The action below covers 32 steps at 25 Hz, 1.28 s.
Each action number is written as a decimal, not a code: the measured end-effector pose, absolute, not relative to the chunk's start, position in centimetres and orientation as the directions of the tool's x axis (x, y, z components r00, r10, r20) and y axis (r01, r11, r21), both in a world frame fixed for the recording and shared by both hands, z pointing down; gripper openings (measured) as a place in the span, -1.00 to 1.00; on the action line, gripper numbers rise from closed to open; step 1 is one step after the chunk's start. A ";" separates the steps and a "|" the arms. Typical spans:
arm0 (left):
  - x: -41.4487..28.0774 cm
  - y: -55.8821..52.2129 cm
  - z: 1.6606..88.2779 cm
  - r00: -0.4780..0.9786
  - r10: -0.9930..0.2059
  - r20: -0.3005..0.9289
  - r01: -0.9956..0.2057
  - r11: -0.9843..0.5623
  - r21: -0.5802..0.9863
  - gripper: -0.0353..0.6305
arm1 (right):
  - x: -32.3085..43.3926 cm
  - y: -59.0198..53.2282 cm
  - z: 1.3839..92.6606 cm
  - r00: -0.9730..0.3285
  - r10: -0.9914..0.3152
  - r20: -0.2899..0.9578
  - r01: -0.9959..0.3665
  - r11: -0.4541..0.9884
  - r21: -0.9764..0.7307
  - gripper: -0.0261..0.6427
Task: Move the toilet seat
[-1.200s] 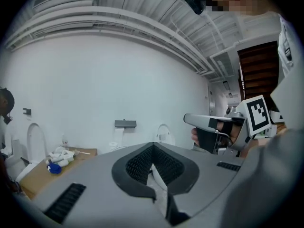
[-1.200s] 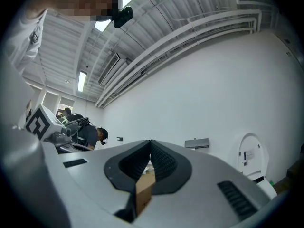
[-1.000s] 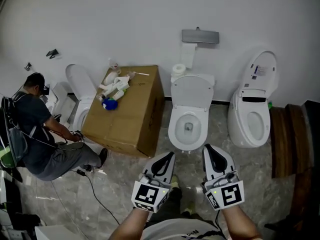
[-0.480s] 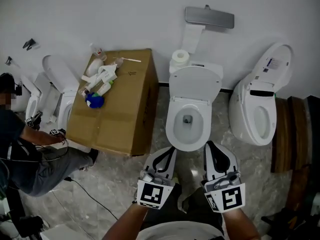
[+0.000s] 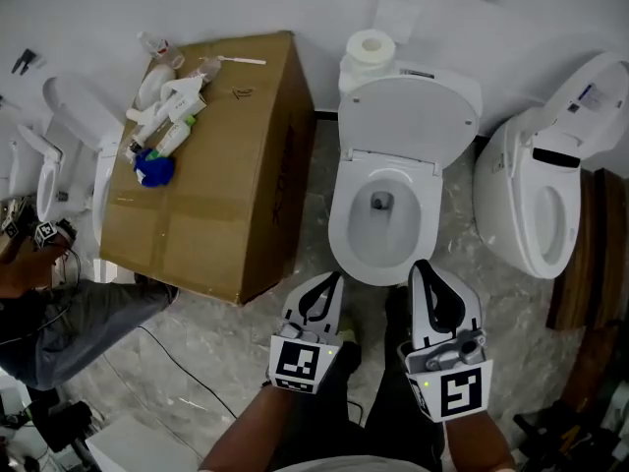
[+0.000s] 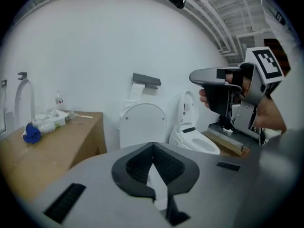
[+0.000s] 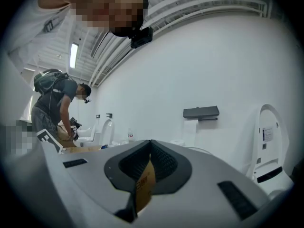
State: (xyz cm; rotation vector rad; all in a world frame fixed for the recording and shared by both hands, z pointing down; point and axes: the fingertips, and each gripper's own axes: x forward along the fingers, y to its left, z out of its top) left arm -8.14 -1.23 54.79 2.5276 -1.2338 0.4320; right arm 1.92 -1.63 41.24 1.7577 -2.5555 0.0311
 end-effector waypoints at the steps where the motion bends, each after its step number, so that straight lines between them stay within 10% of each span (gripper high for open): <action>1: -8.1 -1.8 56.9 0.578 -0.706 0.409 -0.804 -0.578 0.140 -0.87 | 2.0 -2.4 42.7 -0.354 -0.934 0.049 -0.935 0.355 -0.004 -0.88; 32: -11.8 -4.8 93.8 0.576 -0.553 0.602 -0.769 -0.117 0.629 -0.49 | -3.0 -10.1 68.2 -0.509 -0.844 0.167 -0.860 0.506 -0.067 -0.88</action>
